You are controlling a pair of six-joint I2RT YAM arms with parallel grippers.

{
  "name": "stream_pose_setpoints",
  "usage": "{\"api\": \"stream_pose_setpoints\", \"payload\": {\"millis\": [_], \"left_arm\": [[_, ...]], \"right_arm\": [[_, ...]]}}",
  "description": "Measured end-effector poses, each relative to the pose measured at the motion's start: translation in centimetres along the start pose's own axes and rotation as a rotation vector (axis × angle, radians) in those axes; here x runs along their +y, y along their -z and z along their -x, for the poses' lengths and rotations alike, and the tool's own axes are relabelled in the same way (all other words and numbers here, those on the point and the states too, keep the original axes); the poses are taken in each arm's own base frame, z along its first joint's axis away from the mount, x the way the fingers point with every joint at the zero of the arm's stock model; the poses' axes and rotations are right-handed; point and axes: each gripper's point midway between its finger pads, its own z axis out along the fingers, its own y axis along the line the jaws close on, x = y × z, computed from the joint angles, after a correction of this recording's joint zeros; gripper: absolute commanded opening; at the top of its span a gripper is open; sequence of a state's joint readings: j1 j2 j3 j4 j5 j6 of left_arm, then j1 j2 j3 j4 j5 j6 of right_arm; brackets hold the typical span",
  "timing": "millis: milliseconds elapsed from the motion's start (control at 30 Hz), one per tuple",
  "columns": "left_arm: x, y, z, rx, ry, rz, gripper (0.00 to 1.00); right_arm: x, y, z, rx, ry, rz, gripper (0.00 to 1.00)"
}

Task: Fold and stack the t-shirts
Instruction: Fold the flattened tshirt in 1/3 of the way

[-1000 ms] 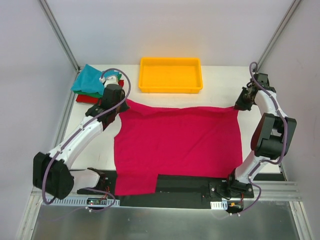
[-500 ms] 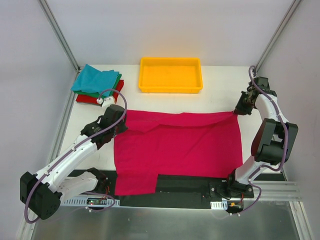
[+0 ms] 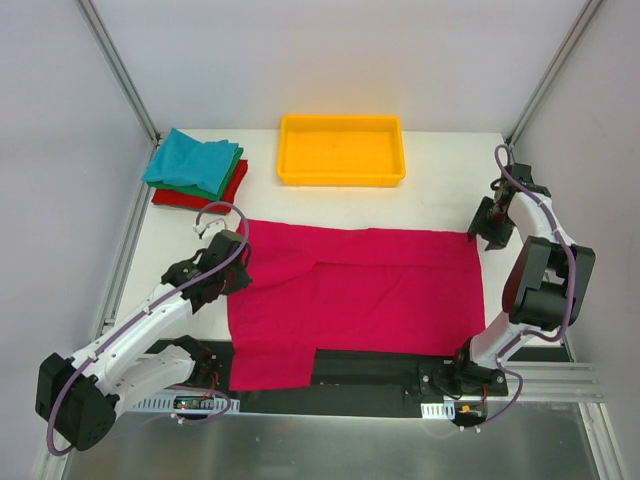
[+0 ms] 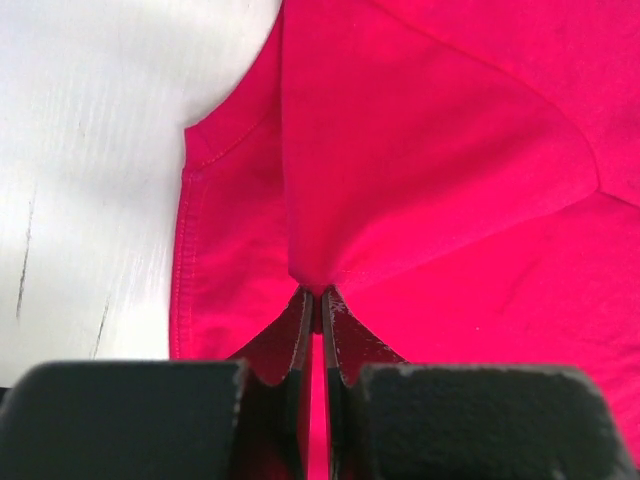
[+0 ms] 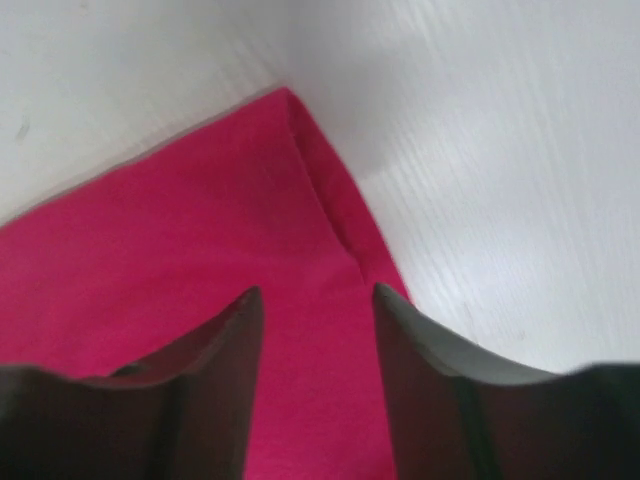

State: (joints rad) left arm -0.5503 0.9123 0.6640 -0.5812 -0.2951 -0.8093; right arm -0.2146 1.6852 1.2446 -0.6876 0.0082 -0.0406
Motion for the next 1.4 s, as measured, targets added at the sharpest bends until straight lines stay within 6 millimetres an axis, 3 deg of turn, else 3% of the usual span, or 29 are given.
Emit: {"api": "stream_pose_setpoints", "payload": {"millis": [133, 167, 267, 333, 467, 600, 767, 967, 1067, 1233, 1400], "left_arm": [[0.2, -0.1, -0.6, 0.021, 0.009, 0.001, 0.0], [0.1, -0.1, -0.7, 0.025, 0.01, -0.002, 0.0], [0.0, -0.1, -0.9, 0.036, 0.013, -0.006, 0.0], [-0.1, -0.1, -0.8, 0.039, 0.013, -0.003, 0.0], [-0.9, -0.3, -0.1, 0.038, 0.015, -0.002, 0.0], [-3.3, -1.3, 1.7, 0.04, 0.026, -0.026, 0.0], [-6.2, -3.7, 6.0, 0.022, 0.08, -0.051, 0.0], [-7.7, -7.6, 10.5, 0.025, 0.122, -0.047, 0.0], [-7.3, -9.5, 10.8, 0.064, 0.137, -0.034, 0.0], [-6.0, -12.2, 9.7, 0.152, 0.157, -0.006, 0.0], [-5.5, -12.9, 9.4, 0.194, 0.165, -0.015, 0.0]], "right_arm": [[-1.6, 0.8, -0.5, -0.007, -0.008, -0.086, 0.88], [-1.7, 1.2, -0.5, -0.017, -0.002, -0.093, 0.99], [-1.4, 3.1, -0.7, -0.069, 0.024, -0.082, 0.96], [-0.1, 4.4, -1.2, -0.107, 0.058, -0.03, 0.96], [4.5, 6.2, -3.3, -0.147, 0.178, 0.111, 0.96], [11.0, 7.0, -6.8, -0.149, 0.37, 0.262, 0.96], [18.1, 7.8, -13.8, -0.123, 0.546, 0.466, 0.97], [26.0, 7.8, -21.3, -0.047, 0.71, 0.587, 0.98], [30.1, 6.6, -23.6, -0.022, 0.733, 0.587, 0.99], [37.0, 6.1, -26.8, -0.039, 0.741, 0.625, 0.91], [40.3, 4.3, -27.5, -0.069, 0.679, 0.617, 0.8]]}}
